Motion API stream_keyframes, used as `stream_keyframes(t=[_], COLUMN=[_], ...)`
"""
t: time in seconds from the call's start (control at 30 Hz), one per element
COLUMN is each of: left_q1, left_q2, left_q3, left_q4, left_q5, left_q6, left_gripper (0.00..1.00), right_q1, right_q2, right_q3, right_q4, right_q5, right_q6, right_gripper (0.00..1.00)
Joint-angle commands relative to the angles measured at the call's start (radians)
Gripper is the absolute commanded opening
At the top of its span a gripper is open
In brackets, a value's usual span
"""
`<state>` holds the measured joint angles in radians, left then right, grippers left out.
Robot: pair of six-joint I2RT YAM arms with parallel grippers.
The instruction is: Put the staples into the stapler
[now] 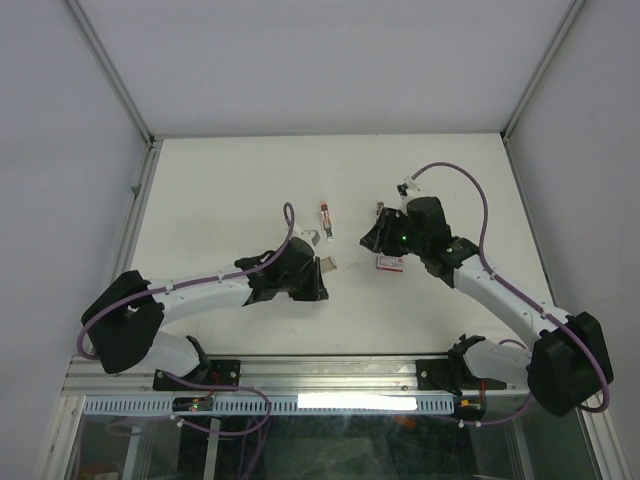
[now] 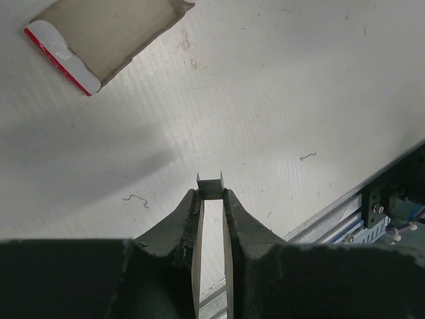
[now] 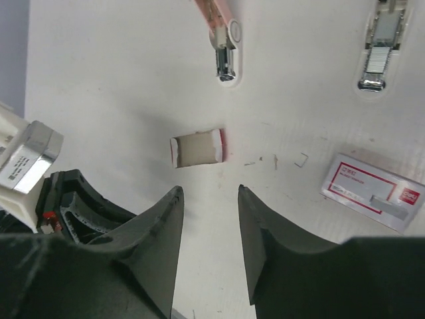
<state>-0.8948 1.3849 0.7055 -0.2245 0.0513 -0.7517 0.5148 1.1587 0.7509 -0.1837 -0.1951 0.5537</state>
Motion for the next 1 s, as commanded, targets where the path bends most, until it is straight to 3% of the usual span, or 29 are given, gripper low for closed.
stream_keyframes(t=[0.0, 0.4, 0.73, 0.97], left_q1=[-0.035, -0.076, -0.111, -0.118], left_q2=[0.037, 0.259, 0.34, 0.262], left_q3=[0.092, 0.266, 0.339, 0.345], left_q4=[-0.039, -0.162, -0.223, -0.222], left_q5=[-0.117, -0.165, -0.185, -0.224], left_q6=[-0.05, -0.012, -0.008, 0.005], left_gripper=[0.11, 0.16, 0.41, 0.62], right_q1=[0.006, 0.011, 0.014, 0.019], right_q2=[-0.013, -0.014, 0.004, 0.017], right_q3=[0.018, 0.018, 0.027, 0.042], right_q4=[-0.035, -0.087, -0.109, -0.111], right_q5=[0.098, 0.165, 0.172, 0.172], right_q6=[-0.047, -0.094, -0.123, -0.113], right_gripper=[0.42, 0.43, 0.43, 0.52])
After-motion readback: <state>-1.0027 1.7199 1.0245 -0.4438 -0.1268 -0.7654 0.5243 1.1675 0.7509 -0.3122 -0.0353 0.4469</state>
